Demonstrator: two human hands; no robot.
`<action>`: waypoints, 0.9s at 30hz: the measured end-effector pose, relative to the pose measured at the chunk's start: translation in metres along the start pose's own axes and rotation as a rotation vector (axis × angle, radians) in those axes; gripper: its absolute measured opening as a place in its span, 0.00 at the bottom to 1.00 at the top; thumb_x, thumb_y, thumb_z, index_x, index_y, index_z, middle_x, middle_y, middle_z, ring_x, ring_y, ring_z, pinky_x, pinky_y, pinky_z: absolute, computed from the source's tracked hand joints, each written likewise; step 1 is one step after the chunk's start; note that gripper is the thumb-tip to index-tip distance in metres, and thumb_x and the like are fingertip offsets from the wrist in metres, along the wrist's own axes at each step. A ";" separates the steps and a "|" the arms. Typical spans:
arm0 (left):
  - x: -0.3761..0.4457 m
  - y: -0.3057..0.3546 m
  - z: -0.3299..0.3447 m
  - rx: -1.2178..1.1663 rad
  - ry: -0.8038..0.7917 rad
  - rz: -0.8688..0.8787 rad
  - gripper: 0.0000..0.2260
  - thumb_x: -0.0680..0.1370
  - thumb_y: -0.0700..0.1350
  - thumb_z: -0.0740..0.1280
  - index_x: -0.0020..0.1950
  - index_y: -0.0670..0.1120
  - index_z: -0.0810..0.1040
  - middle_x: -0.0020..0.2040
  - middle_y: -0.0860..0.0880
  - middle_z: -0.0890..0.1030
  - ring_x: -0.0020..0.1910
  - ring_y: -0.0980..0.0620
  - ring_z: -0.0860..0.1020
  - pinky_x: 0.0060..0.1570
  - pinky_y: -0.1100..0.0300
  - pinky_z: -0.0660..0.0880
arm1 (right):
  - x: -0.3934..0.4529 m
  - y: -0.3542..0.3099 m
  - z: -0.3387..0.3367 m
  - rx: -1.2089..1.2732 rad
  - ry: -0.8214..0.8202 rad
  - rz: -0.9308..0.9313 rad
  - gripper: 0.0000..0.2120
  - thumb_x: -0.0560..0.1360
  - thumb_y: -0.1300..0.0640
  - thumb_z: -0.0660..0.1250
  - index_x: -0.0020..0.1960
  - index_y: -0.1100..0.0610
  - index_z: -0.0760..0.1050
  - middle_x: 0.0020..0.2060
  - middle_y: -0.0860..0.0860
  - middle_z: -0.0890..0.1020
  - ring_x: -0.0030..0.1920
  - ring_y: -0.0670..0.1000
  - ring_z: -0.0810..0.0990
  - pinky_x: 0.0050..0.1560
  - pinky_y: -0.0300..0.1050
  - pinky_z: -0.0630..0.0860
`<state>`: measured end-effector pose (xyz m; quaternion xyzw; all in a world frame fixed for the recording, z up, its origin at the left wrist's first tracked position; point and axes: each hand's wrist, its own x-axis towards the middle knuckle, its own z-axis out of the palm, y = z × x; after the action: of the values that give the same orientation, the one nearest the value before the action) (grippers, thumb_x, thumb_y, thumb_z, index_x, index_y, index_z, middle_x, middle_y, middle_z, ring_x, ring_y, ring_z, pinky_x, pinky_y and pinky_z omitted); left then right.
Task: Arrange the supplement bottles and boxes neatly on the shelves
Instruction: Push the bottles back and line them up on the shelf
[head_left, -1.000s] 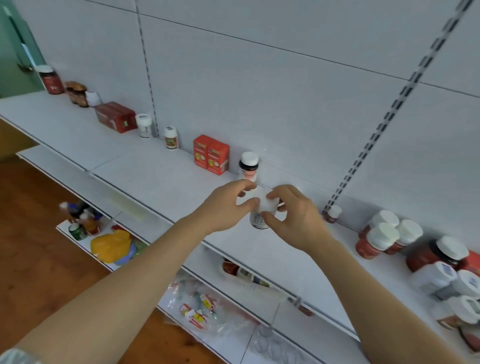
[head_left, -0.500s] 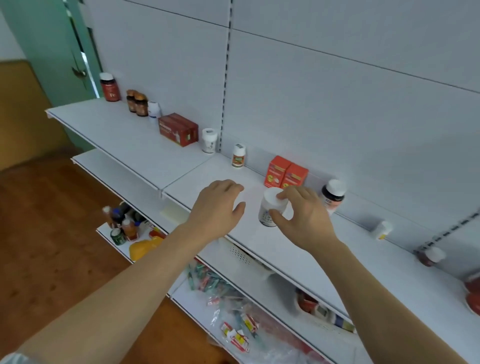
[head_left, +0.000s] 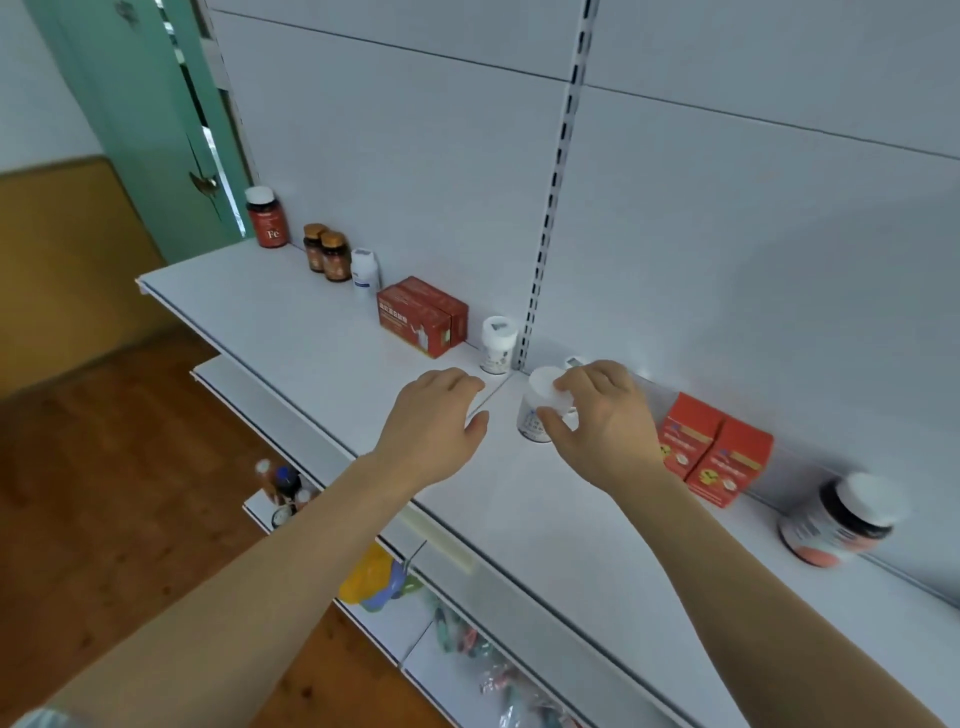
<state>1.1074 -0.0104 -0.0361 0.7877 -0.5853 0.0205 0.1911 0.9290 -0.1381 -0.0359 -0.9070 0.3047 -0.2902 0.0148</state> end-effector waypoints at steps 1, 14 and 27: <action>0.007 -0.010 0.001 -0.002 -0.007 0.007 0.19 0.80 0.51 0.62 0.69 0.45 0.73 0.65 0.48 0.76 0.64 0.46 0.73 0.62 0.52 0.70 | 0.008 -0.002 0.008 -0.018 0.002 0.001 0.15 0.68 0.53 0.76 0.49 0.61 0.78 0.47 0.56 0.83 0.57 0.63 0.77 0.55 0.56 0.76; 0.100 -0.112 0.016 -0.068 -0.101 0.308 0.16 0.79 0.49 0.63 0.64 0.44 0.76 0.60 0.48 0.77 0.59 0.45 0.74 0.59 0.50 0.70 | 0.069 -0.019 0.094 -0.328 -0.115 0.243 0.13 0.73 0.53 0.72 0.52 0.60 0.76 0.54 0.54 0.82 0.64 0.61 0.72 0.67 0.56 0.66; 0.132 -0.122 0.031 -0.133 -0.141 0.419 0.13 0.78 0.48 0.63 0.59 0.43 0.78 0.56 0.47 0.78 0.59 0.45 0.74 0.58 0.51 0.70 | 0.078 -0.017 0.110 -0.436 -0.086 0.334 0.12 0.72 0.54 0.73 0.51 0.60 0.78 0.56 0.57 0.81 0.65 0.63 0.73 0.64 0.58 0.68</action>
<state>1.2565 -0.1120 -0.0651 0.6340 -0.7482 -0.0341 0.1925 1.0473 -0.1840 -0.0831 -0.8374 0.5044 -0.1726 -0.1205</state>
